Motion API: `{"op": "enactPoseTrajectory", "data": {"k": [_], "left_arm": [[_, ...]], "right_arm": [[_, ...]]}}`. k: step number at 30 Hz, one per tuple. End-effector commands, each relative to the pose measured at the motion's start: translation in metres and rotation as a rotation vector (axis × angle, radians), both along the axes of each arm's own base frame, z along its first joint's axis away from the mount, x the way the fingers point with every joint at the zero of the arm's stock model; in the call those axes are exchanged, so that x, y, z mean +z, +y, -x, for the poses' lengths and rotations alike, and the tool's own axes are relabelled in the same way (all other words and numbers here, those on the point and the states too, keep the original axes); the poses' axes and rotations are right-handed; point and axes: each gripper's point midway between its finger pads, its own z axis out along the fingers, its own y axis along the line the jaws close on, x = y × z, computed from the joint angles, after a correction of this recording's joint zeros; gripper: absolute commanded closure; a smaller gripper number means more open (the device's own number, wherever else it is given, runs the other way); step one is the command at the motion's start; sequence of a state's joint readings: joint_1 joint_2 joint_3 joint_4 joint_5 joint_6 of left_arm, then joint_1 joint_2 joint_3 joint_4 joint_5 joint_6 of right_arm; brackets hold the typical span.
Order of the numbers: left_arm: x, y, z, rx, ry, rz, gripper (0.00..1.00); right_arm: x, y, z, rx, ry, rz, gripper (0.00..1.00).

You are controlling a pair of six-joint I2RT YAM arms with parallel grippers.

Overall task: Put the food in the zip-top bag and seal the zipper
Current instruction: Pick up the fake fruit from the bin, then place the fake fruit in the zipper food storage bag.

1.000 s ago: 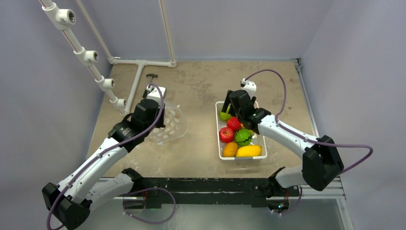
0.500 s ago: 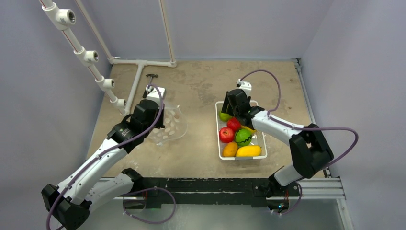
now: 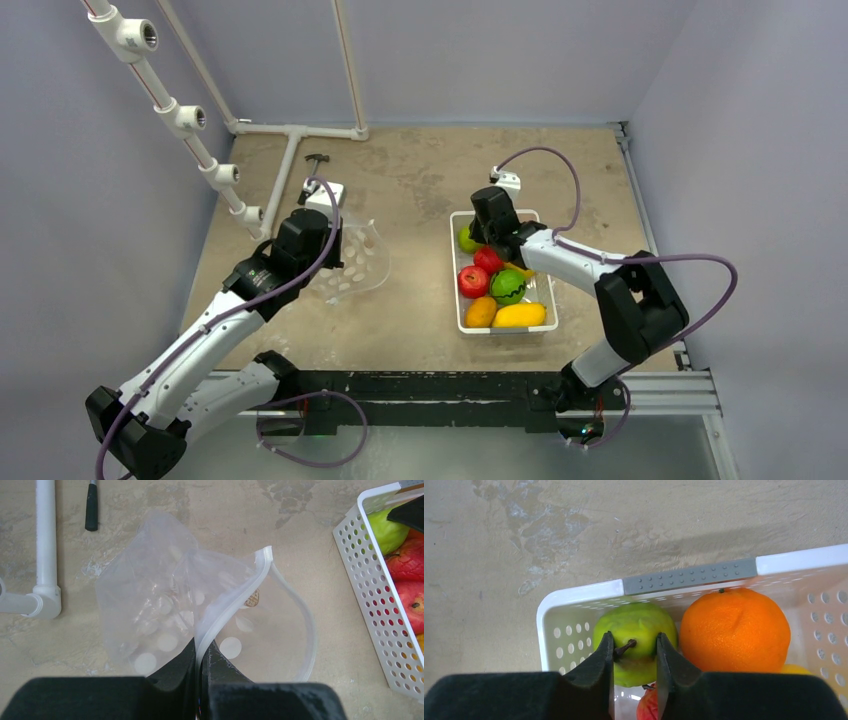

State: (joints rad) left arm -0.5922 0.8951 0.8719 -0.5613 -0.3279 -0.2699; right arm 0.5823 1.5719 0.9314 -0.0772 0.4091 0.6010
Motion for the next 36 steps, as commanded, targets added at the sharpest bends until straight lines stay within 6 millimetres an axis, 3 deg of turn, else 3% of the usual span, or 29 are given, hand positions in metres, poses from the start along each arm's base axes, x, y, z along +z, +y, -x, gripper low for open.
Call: {"op": "enactPoseTrajectory", "data": {"k": [1, 6, 10, 17, 26, 36], "left_arm": [[0.011, -0.004, -0.004, -0.006, -0.045, 0.032, 1.0], [0.011, -0.005, -0.004, -0.008, -0.045, 0.034, 1.0], [0.01, -0.004, -0.004, -0.006, -0.044, 0.032, 1.0], [0.007, -0.004, -0.005, -0.003, -0.034, 0.023, 1.0], [0.005, -0.003, -0.006, 0.004, -0.029, 0.015, 1.0], [0.004, -0.004, -0.007, 0.003, -0.026, 0.015, 1.0]], "right_arm": [[0.023, 0.004, -0.01, -0.009, -0.053, -0.028, 0.87], [0.046, -0.001, -0.009, -0.026, -0.088, -0.037, 1.0], [0.077, -0.005, -0.009, -0.04, -0.145, -0.056, 1.0], [0.149, 0.015, 0.004, 0.077, -0.271, -0.179, 1.0], [0.199, 0.07, 0.043, 0.287, -0.352, -0.298, 1.0], [0.227, 0.145, 0.102, 0.585, -0.396, -0.453, 1.0]]}}
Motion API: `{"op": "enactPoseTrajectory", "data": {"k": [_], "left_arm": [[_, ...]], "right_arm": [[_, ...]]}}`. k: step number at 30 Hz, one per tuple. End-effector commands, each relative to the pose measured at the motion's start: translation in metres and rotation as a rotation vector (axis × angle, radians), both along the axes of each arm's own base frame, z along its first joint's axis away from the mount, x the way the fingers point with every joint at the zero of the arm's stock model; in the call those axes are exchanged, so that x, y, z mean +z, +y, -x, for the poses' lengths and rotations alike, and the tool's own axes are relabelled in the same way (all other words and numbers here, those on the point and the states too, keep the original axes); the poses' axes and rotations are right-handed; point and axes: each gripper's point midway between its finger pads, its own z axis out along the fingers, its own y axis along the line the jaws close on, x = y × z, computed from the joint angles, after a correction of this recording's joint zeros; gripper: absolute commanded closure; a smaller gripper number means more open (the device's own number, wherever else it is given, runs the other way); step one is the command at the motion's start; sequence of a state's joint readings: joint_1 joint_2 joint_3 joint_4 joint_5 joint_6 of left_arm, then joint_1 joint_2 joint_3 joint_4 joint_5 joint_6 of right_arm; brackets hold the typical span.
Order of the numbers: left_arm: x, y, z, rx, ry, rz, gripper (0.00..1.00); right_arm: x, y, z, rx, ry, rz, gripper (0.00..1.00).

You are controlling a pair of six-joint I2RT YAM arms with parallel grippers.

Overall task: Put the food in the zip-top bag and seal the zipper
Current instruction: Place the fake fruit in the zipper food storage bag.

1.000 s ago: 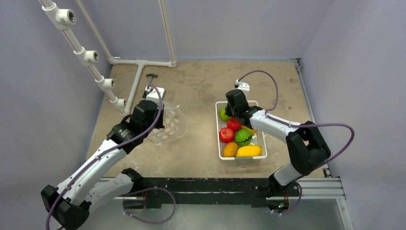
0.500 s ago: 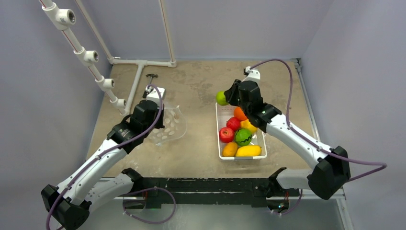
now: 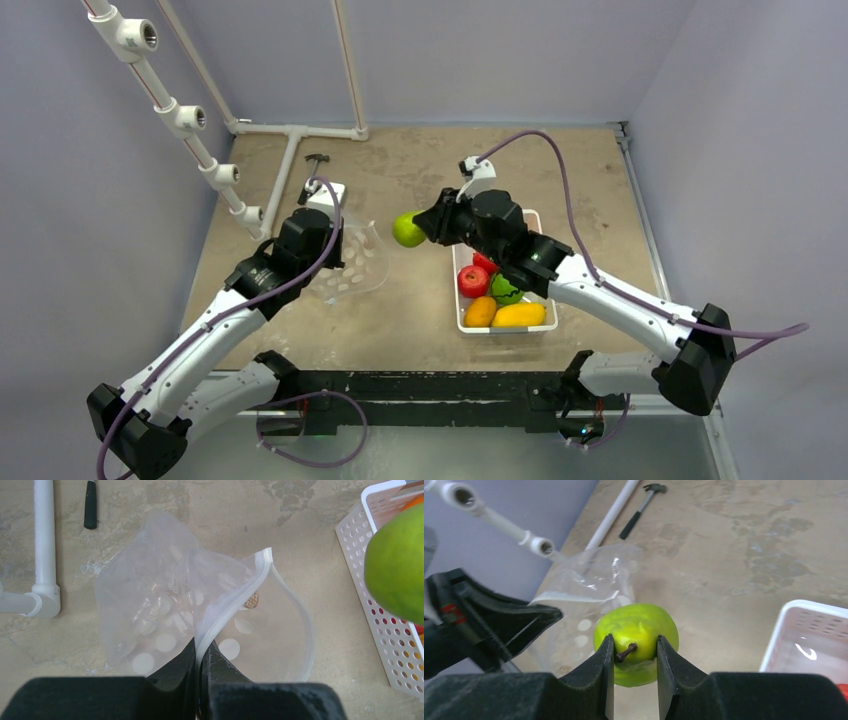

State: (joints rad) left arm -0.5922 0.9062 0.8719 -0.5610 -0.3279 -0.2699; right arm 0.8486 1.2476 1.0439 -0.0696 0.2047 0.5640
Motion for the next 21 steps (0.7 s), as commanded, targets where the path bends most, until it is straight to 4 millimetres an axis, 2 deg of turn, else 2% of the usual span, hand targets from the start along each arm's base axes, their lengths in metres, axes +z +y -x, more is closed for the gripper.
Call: {"op": "enactPoseTrajectory", "data": {"k": [1, 5, 8, 21], "left_arm": [[0.007, -0.003, -0.006, 0.003, -0.034, 0.021, 1.0], [0.007, -0.004, -0.005, 0.001, -0.035, 0.024, 1.0], [0.006, -0.004, -0.006, -0.002, -0.033, 0.024, 1.0], [0.004, -0.005, -0.006, -0.003, -0.026, 0.022, 1.0]], "right_arm": [[0.051, 0.032, 0.025, 0.151, -0.112, -0.129, 1.0], [0.051, 0.054, 0.039, 0.213, -0.12, -0.141, 1.0], [0.046, 0.068, 0.041, 0.23, -0.115, -0.141, 1.0], [-0.004, 0.129, 0.037, 0.236, -0.067, -0.059, 1.0]]}}
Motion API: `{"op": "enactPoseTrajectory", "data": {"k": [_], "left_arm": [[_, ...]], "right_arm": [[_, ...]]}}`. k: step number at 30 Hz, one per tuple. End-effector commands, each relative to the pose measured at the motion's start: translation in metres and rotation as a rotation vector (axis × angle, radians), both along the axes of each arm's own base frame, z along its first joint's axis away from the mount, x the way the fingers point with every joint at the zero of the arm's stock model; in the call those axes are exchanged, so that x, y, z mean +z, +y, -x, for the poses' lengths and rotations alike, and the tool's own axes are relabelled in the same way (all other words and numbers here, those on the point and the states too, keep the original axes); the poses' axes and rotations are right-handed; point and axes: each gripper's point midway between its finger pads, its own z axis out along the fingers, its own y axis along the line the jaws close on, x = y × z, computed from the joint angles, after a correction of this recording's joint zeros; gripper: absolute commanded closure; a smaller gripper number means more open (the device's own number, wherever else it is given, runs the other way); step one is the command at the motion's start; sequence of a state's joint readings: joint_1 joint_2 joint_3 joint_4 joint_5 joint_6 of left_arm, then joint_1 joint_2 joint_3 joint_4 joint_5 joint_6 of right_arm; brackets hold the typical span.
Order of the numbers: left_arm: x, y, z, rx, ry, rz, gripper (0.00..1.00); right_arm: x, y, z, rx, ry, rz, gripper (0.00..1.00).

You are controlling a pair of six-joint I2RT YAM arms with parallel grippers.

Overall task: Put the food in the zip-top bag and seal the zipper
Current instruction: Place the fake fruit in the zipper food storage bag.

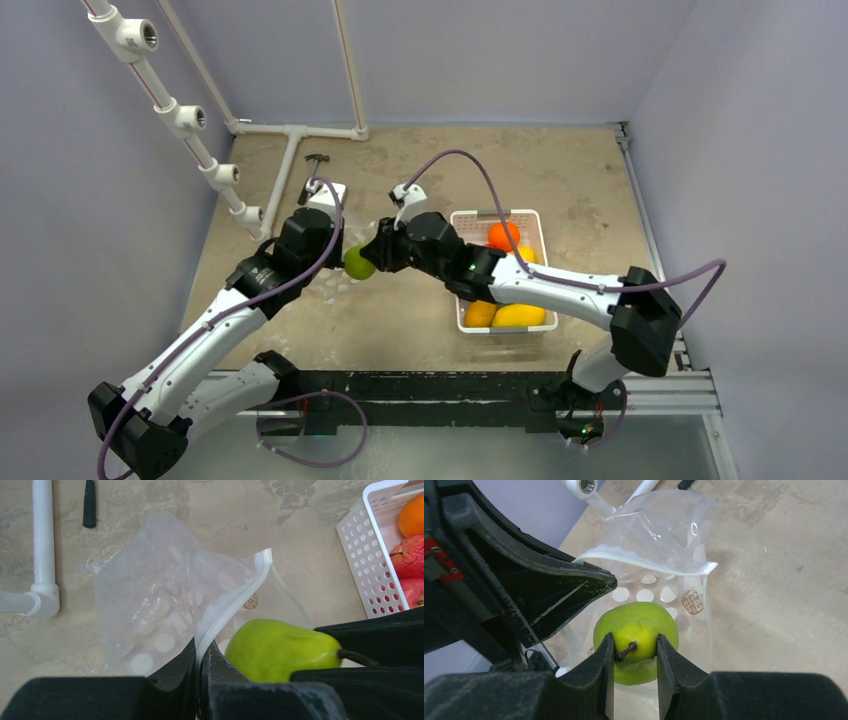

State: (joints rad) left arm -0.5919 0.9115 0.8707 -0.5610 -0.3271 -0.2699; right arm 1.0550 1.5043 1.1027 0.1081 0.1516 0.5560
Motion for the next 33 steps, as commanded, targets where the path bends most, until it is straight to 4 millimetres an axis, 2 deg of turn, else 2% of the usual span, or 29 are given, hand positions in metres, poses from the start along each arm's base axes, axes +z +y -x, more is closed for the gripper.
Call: {"op": "enactPoseTrajectory", "data": {"k": [1, 4, 9, 16, 19, 26, 28, 33], "left_arm": [[0.007, -0.005, -0.006, -0.002, -0.032, 0.026, 1.0], [0.007, -0.005, -0.006, -0.002, -0.032, 0.026, 1.0], [0.007, -0.005, -0.006, 0.0, -0.032, 0.026, 1.0], [0.007, -0.004, -0.006, 0.002, -0.034, 0.025, 1.0], [0.008, -0.003, -0.006, 0.004, -0.036, 0.026, 1.0], [0.007, -0.003, -0.006, 0.005, -0.034, 0.024, 1.0], [0.008, -0.003, -0.006, 0.005, -0.037, 0.026, 1.0], [0.007, -0.003, -0.006, 0.008, -0.036, 0.024, 1.0]], "right_arm": [[0.034, 0.023, -0.01, -0.023, -0.073, -0.078, 1.0], [0.029, 0.039, -0.007, -0.003, -0.067, -0.084, 1.0], [0.008, 0.057, -0.01, -0.014, -0.023, -0.064, 0.97], [-0.01, 0.068, -0.011, -0.017, 0.004, -0.049, 0.79], [-0.017, 0.069, -0.01, -0.018, 0.017, -0.041, 0.66], [-0.021, 0.06, -0.01, -0.053, 0.037, -0.033, 0.27], [-0.018, 0.056, -0.01, -0.064, 0.038, -0.039, 0.24], [-0.009, 0.043, -0.009, -0.095, 0.038, -0.04, 0.23]]}}
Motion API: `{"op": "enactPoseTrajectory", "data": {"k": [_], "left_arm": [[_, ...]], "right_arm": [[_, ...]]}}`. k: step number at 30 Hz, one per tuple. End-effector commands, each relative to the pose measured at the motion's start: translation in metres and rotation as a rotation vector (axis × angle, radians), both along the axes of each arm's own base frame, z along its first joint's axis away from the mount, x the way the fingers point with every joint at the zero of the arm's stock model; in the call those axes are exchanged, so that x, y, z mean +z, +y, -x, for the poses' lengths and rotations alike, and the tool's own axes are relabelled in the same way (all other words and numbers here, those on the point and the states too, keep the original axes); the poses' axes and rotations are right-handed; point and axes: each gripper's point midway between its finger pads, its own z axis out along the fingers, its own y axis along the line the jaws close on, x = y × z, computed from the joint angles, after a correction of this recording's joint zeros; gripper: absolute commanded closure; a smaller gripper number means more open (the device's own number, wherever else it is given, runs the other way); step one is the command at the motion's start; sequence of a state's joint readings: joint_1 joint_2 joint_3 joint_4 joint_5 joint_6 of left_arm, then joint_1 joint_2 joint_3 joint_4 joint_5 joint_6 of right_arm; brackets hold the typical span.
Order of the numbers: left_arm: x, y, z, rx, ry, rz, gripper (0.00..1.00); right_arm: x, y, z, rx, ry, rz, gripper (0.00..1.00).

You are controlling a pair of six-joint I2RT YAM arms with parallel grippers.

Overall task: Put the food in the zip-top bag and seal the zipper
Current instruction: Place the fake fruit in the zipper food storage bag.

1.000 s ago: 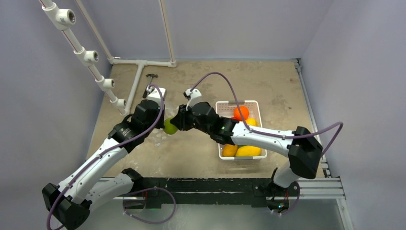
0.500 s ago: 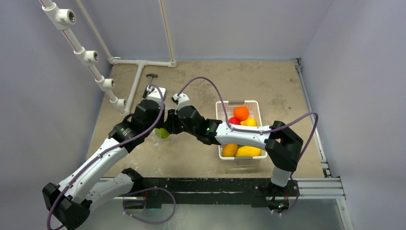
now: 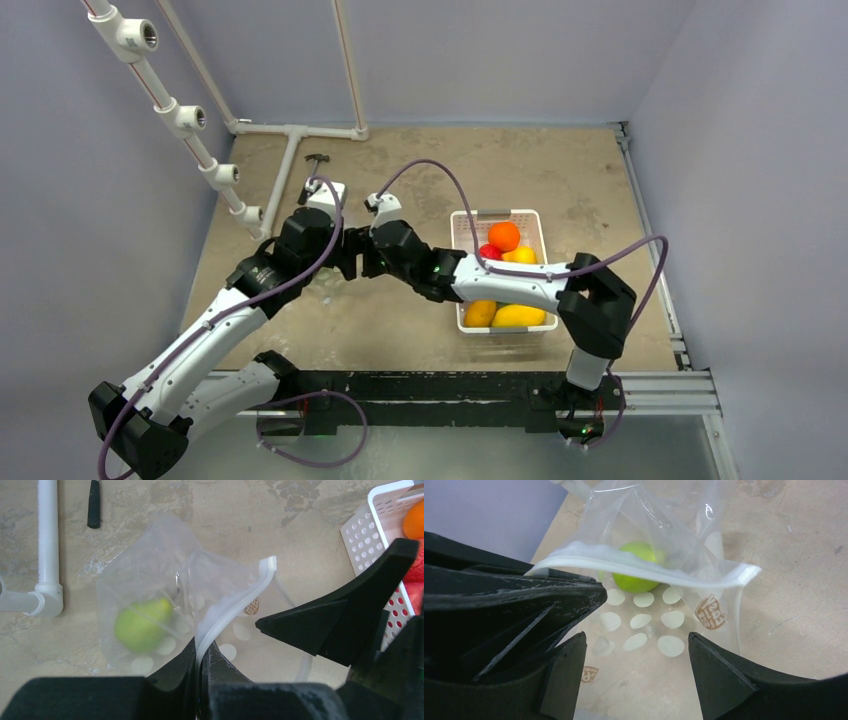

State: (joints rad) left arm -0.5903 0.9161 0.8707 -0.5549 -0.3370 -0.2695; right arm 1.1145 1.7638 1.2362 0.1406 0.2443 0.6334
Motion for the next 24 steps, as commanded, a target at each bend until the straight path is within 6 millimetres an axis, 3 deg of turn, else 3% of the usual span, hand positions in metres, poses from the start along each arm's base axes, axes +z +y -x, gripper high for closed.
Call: {"op": "enactPoseTrajectory", "data": {"k": [1, 12, 18, 24], "left_arm": [[0.007, -0.004, -0.004, -0.002, -0.031, 0.027, 1.0], [0.009, -0.002, -0.004, 0.005, -0.038, 0.027, 1.0], [0.009, -0.003, -0.004, 0.004, -0.038, 0.028, 1.0], [0.008, -0.002, -0.004, 0.003, -0.036, 0.025, 1.0]], "right_arm": [[0.046, -0.013, 0.001, -0.047, -0.032, -0.087, 0.23], [0.06, -0.06, 0.004, -0.17, -0.021, -0.054, 0.24], [0.052, -0.099, 0.006, -0.29, 0.029, 0.003, 0.22], [0.031, -0.141, 0.016, -0.423, 0.126, 0.088, 0.2]]}}
